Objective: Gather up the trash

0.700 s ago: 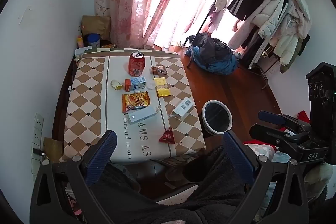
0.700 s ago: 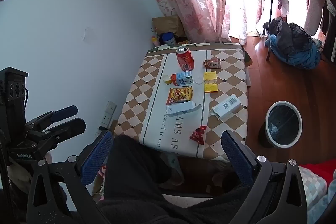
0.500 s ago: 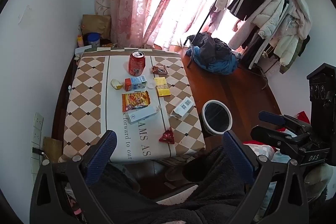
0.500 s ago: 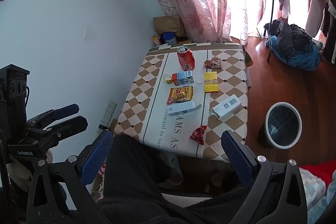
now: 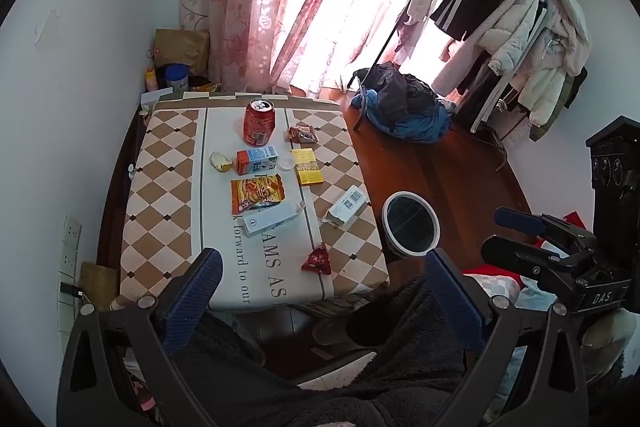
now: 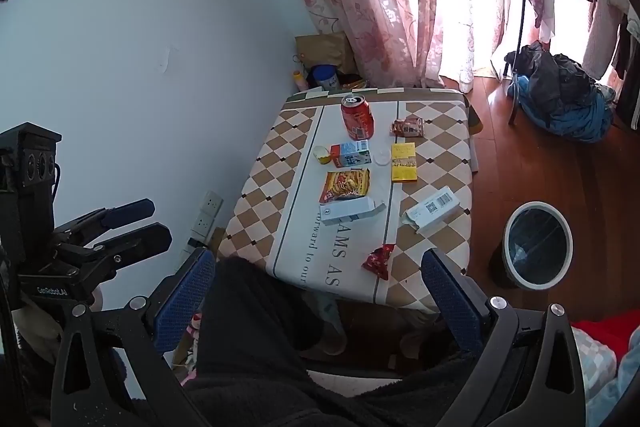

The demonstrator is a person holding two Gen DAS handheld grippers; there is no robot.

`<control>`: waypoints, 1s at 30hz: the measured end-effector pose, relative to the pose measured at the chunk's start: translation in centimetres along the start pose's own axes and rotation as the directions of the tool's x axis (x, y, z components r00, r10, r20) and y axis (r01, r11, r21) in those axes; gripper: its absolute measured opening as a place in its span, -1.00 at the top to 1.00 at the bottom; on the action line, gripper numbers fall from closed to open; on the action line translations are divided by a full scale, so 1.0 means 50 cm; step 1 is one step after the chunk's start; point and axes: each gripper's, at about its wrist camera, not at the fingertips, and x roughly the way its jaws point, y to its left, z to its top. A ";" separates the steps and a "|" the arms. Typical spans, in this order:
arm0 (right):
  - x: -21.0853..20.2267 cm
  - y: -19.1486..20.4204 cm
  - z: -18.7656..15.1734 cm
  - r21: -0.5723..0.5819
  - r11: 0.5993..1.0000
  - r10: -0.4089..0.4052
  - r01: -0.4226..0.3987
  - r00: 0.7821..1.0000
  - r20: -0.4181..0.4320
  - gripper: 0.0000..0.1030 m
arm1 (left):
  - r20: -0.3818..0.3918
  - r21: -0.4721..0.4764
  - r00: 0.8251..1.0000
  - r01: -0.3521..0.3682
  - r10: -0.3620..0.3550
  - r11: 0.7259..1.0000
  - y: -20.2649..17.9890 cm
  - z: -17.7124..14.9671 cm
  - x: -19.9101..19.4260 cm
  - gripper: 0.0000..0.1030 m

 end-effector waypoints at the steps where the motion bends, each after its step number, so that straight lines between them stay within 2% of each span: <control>1: 0.002 0.005 -0.001 -0.001 1.000 0.000 0.000 1.000 0.001 -1.00 | 0.001 0.000 1.000 0.000 0.000 1.000 -0.006 -0.003 -0.001 -1.00; 4: 0.004 0.009 -0.010 -0.007 1.000 -0.002 0.002 1.000 0.005 -1.00 | 0.003 -0.001 1.000 0.001 -0.001 1.000 -0.027 0.000 -0.009 -1.00; 30: 0.025 0.016 -0.007 -0.012 1.000 -0.004 0.004 1.000 0.001 -1.00 | 0.001 -0.004 1.000 0.025 -0.025 1.000 -0.037 0.002 -0.028 -1.00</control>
